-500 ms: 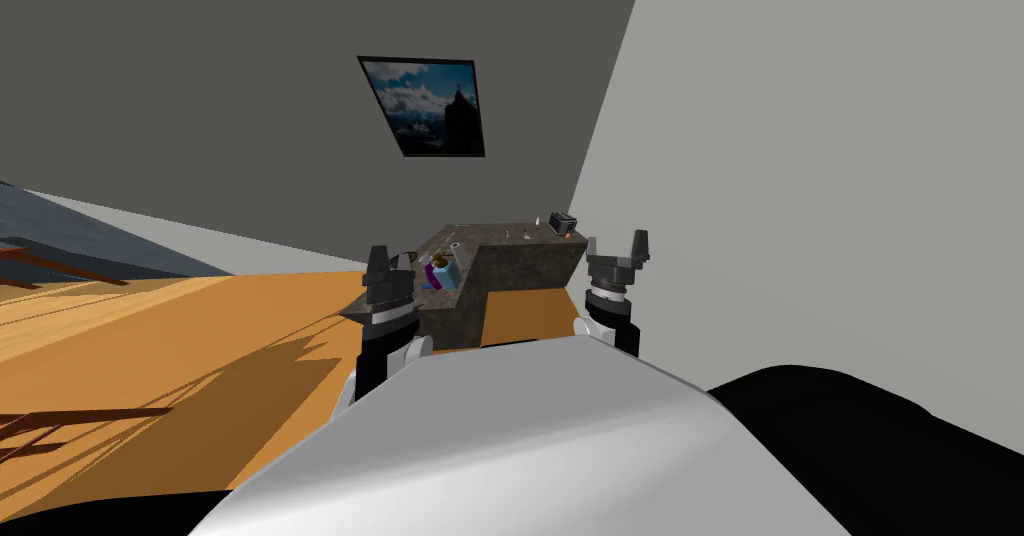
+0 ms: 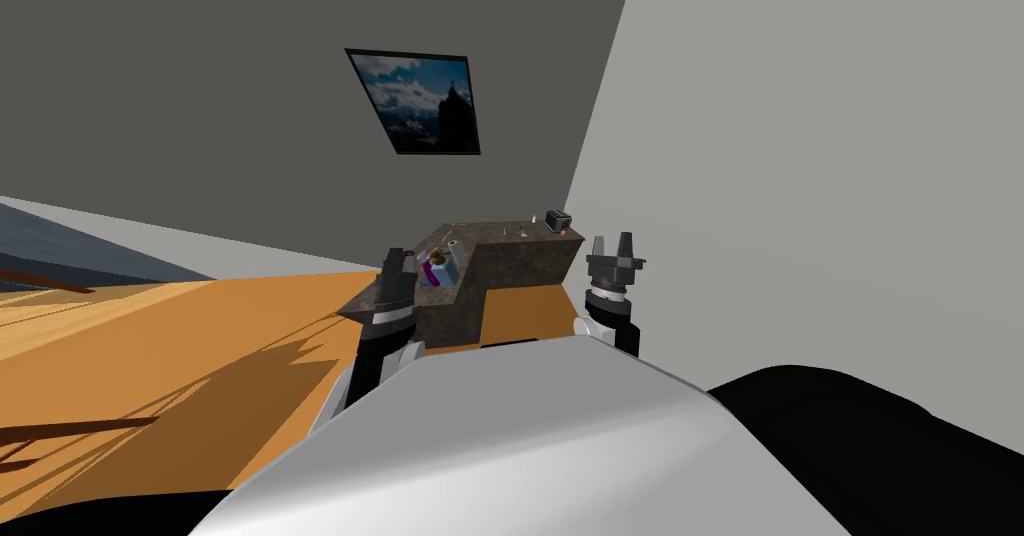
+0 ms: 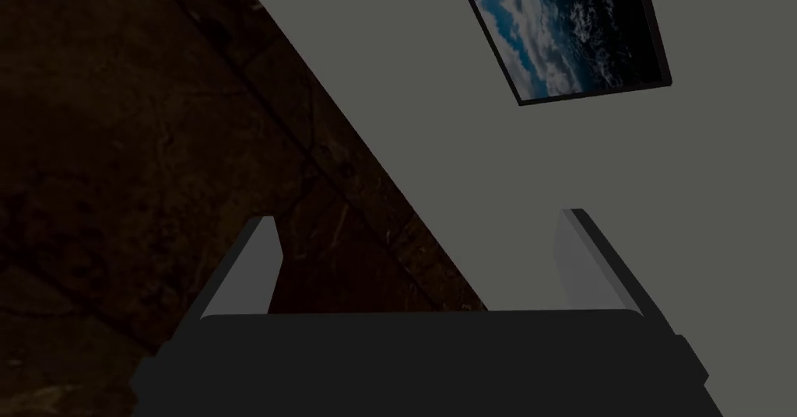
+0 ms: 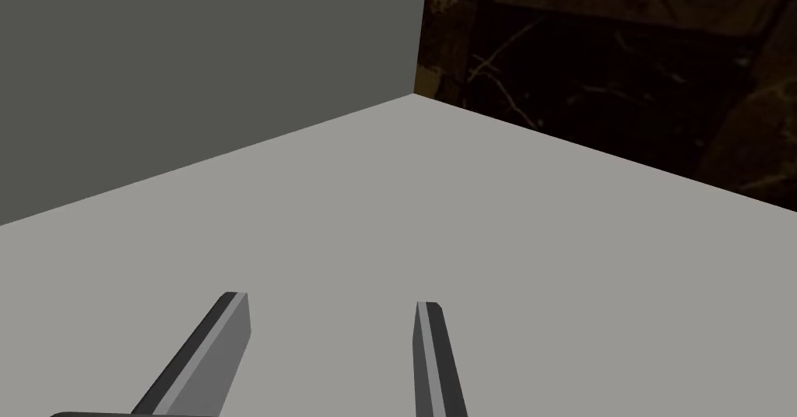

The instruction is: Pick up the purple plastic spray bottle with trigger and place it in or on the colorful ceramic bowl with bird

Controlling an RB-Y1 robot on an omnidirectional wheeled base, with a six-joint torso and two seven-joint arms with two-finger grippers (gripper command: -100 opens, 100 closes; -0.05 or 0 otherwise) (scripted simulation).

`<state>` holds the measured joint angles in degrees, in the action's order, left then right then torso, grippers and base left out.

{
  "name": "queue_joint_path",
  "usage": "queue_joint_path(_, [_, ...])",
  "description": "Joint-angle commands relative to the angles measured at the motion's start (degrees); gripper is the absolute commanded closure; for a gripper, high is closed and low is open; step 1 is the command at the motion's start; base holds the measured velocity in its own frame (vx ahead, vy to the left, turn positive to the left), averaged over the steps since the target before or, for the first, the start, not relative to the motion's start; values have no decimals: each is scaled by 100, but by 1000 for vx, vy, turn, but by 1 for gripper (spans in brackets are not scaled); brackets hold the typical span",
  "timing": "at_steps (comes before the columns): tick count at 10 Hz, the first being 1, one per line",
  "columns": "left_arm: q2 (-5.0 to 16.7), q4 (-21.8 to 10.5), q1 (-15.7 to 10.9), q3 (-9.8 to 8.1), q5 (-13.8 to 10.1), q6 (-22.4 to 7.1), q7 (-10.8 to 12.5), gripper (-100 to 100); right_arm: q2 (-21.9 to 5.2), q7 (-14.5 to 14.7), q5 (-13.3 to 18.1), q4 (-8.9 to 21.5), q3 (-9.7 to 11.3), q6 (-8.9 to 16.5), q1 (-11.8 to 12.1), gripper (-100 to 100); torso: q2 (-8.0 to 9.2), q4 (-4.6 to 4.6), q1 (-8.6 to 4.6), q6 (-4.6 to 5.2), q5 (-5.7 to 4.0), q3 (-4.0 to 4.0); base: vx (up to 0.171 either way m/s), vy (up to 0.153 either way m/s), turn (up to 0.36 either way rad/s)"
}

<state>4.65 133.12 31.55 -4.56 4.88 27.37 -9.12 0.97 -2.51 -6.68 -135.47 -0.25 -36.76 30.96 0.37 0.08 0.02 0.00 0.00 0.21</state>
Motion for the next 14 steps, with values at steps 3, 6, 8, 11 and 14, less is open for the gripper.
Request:
queue_joint_path(3, [395, -190, 40, -106, 264, -104, -304, -100, 0, 0, 0, 0, 0, 0, 0, 0, -7, -1, -1, 0, 0, -3, -78, 0, -97])
queue_joint_path(6, [667, -408, 71, -185, 531, -190, -588, -100, 0, 0, 0, 0, 0, 0, 0, 0, 2, 1, 9, 0, 2, 1, -99, 20, -96])
queue_joint_path(8, [839, -590, 79, -232, 722, -241, -785, -100, 0, 0, 0, 0, 0, 0, 0, 0, -1, 1, 8, 0, 2, 0, -81, 17, -118])
queue_joint_path(11, [1174, -1030, 58, -303, 1117, -320, -1170, -100, -1, 0, 0, 0, -1, 0, 0, 0, -12, -2, 21, 0, 5, -6, -72, 54, -152])
queue_joint_path(14, [1433, -1415, 7, -330, 1403, -351, -1430, -100, -1, 0, 0, 0, -1, 0, 1, 0, -17, -2, 33, 0, 8, -8, -55, 73, -115])
